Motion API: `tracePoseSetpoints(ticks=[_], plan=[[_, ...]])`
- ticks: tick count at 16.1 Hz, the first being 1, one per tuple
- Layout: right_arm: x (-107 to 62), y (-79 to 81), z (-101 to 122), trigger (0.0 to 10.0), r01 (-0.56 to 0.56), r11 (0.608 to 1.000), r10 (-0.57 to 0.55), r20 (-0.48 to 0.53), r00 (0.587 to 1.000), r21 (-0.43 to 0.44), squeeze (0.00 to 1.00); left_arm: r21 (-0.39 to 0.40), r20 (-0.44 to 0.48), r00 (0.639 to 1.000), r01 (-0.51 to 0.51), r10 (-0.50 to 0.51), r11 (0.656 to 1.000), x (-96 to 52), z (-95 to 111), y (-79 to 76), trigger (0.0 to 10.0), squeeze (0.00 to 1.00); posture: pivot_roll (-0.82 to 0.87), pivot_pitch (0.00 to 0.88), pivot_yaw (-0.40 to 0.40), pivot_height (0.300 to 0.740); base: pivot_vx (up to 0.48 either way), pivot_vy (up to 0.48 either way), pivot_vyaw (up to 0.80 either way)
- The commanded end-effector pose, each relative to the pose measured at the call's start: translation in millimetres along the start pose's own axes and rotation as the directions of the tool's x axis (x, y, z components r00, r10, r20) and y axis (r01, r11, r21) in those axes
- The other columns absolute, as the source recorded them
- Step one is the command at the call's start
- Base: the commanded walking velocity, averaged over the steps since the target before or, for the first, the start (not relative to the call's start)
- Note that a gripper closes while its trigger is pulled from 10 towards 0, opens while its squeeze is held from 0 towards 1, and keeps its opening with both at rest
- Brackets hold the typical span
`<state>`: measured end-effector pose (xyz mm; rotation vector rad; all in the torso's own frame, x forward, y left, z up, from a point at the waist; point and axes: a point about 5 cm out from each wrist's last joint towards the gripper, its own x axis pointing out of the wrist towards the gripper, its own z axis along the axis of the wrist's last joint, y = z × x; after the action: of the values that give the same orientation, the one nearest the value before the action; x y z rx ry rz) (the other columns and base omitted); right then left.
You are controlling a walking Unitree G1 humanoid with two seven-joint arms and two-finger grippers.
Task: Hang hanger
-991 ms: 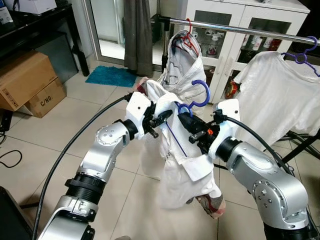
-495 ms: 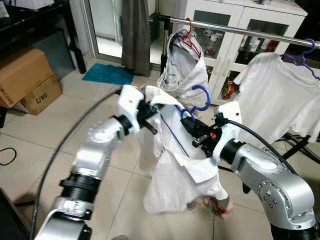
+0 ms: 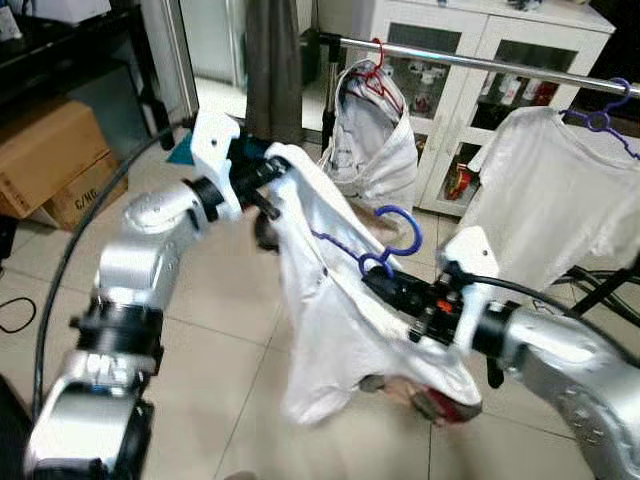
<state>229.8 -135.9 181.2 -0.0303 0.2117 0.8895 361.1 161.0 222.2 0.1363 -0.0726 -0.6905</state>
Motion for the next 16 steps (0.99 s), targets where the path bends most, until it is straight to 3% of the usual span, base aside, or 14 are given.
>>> tracePoseSetpoints(ticks=[1, 3, 5, 7, 9, 10, 12, 14, 15, 16], plan=[[-8.3, -4.3, -0.9, 0.0, 0.011, 1.000, -0.011, -0.003, 1.000, 0.008, 0.00, 0.037, -0.025, 0.993, -0.111, 0.112, 0.993, -6.9, 0.8, 18.1, 0.0, 0.00, 0.00, 0.000, -0.009, 0.740, 0.000, 0.000, 0.00], [-17.7, -10.3, 7.6, 0.0, 0.033, 0.997, -0.038, 0.087, 0.995, 0.066, 0.00, 0.066, -0.111, 0.983, -0.139, 0.146, 0.988, -11.9, -12.7, 25.6, 0.0, 0.00, 0.00, 0.000, -0.001, 0.740, 0.000, 0.000, 0.00], [-20.4, -13.6, 10.8, 0.0, 0.048, 0.995, -0.060, 0.127, 0.990, 0.091, 0.00, 0.008, -0.110, 0.988, -0.105, 0.106, 0.994, -11.0, -19.1, 18.2, 0.0, 0.00, 0.00, 0.000, 0.000, 0.740, 0.000, 0.000, 0.00], [-19.4, -7.9, 18.9, 0.0, -0.024, 0.992, -0.004, 0.212, 0.977, 0.126, 0.00, -0.081, -0.105, 0.980, -0.176, 0.167, 0.981, -7.6, -29.9, 19.1, 0.0, 0.00, 0.01, 0.000, -0.001, 0.740, 0.000, 0.000, 0.00], [-15.2, -7.6, 26.1, 0.0, -0.020, 0.986, -0.027, 0.278, 0.960, 0.166, 0.00, -0.167, -0.108, 0.977, -0.198, 0.182, 0.966, -2.4, -38.4, 14.3, 0.0, 0.00, 0.01, 0.000, 0.000, 0.740, 0.000, 0.000, 0.00], [-4.2, -19.1, 33.4, 0.0, 0.100, 0.962, -0.185, 0.334, 0.924, 0.255, 0.00, -0.240, -0.071, 0.991, -0.123, 0.109, 0.963, 5.4, -40.0, -3.4, 0.0, 0.00, 0.00, 0.000, 0.003, 0.740, 0.000, 0.000, 0.00], [4.4, -30.2, 35.6, 0.0, 0.209, 0.914, -0.335, 0.354, 0.873, 0.348, 0.00, -0.289, -0.011, 1.000, -0.029, 0.027, 0.957, 12.9, -35.3, -24.1, 0.0, 0.00, 0.00, 0.000, 0.003, 0.740, 0.000, 0.000, 0.00], [9.1, -37.2, 34.4, 0.0, 0.272, 0.870, -0.428, 0.356, 0.831, 0.412, 0.00, -0.316, 0.043, 0.997, 0.067, -0.057, 0.946, 18.6, -28.9, -43.5, 0.0, 0.00, 0.00, 0.000, 0.003, 0.740, 0.000, 0.000, 0.00], [12.6, -42.6, 37.5, 0.0, 0.300, 0.819, -0.515, 0.396, 0.760, 0.489, 0.00, -0.333, 0.087, 0.983, 0.183, -0.163, 0.925, 26.3, -21.1, -70.7, 0.0, 0.00, 0.01, 0.000, 0.000, 0.740, 0.000, 0.000, 0.00], [14.4, -42.7, 39.8, 0.0, 0.297, 0.811, -0.529, 0.415, 0.740, 0.503, 0.00, -0.327, 0.099, 0.973, 0.229, -0.208, 0.917, 30.2, -17.4, -83.7, 0.0, 0.00, 0.01, 0.000, 0.000, 0.740, 0.000, 0.000, 0.00]])
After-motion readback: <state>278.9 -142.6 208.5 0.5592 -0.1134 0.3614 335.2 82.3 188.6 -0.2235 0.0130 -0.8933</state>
